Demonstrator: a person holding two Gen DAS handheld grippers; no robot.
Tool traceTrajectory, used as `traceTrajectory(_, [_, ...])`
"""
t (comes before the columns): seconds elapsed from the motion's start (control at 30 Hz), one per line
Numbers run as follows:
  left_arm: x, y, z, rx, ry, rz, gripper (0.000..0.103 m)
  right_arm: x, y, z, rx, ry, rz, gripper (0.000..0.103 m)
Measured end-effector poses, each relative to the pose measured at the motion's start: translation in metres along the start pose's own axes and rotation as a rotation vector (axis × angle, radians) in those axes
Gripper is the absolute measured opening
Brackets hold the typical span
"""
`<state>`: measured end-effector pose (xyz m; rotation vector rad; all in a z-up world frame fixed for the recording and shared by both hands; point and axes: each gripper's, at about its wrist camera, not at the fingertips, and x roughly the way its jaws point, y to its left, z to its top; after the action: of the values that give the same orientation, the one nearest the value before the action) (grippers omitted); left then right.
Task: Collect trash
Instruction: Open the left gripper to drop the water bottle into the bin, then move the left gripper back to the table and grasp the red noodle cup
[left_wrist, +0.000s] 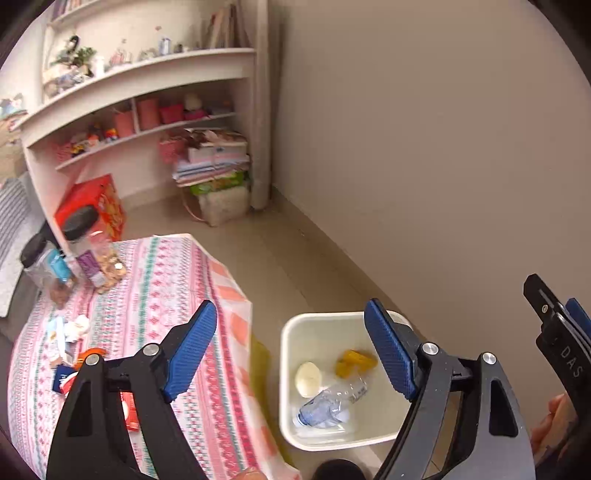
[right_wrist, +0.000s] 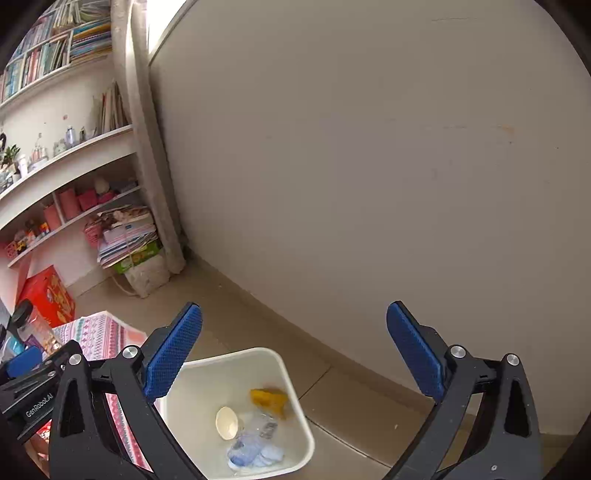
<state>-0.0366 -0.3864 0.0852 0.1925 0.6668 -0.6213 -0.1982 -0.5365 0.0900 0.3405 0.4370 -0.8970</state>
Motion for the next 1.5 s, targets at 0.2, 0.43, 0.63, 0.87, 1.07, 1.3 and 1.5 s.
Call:
traceTrajectory(0.2, [-0.014,0.032,-0.003,-0.017,-0.065,0.107,0.087,-0.006,0.039,-0.006,-0.064,0.0,0.041,0.096])
traceTrajectory(0.43, [-0.024,0.075,-0.011,-0.06,-0.051,0.172,0.087,-0.007,0.09,-0.017,-0.13,0.013,0.101,0.096])
traceTrajectory(0.63, [-0.028,0.115,-0.025,-0.097,-0.025,0.225,0.087,-0.011,0.129,-0.03,-0.19,0.024,0.149,0.096])
traceTrajectory(0.87, [-0.023,0.16,-0.039,-0.125,0.012,0.3,0.087,-0.015,0.174,-0.047,-0.248,0.052,0.21,0.096])
traceTrajectory(1.07, [-0.015,0.206,-0.055,-0.171,0.082,0.36,0.087,-0.016,0.218,-0.061,-0.306,0.091,0.278,0.096])
traceTrajectory(1.3, [0.019,0.261,-0.084,-0.234,0.326,0.299,0.087,-0.007,0.246,-0.072,-0.305,0.159,0.326,0.096])
traceTrajectory(1.5, [0.055,0.289,-0.116,-0.373,0.479,0.158,0.092,0.008,0.251,-0.078,-0.286,0.252,0.336,0.096])
